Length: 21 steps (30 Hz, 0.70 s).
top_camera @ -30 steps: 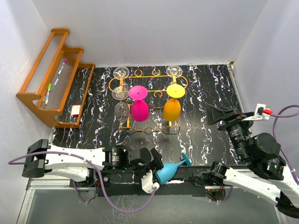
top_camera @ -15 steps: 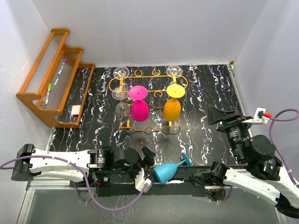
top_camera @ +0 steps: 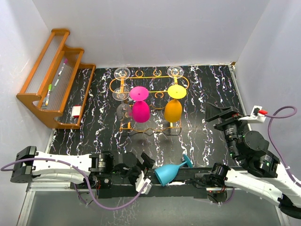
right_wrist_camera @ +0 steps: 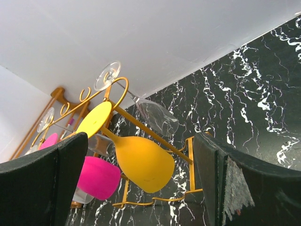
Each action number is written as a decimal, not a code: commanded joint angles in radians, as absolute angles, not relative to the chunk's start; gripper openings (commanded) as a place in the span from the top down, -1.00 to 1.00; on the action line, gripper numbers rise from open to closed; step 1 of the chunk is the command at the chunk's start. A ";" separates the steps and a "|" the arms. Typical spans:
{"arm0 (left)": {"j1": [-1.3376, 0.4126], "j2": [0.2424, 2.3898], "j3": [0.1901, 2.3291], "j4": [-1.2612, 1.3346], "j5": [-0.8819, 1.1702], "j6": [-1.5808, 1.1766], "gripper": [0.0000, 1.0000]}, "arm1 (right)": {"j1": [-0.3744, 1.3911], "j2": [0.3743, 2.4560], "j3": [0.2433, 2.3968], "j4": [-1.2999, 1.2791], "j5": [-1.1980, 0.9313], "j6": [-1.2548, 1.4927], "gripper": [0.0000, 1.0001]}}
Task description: Place the wine glass upside down on the wine glass rack
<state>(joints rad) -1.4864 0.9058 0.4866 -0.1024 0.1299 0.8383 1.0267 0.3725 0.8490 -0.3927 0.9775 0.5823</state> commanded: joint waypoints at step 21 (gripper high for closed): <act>-1.474 1.155 0.518 0.200 0.085 0.658 -0.56 | 1.030 0.293 0.841 -0.331 0.983 0.528 -0.97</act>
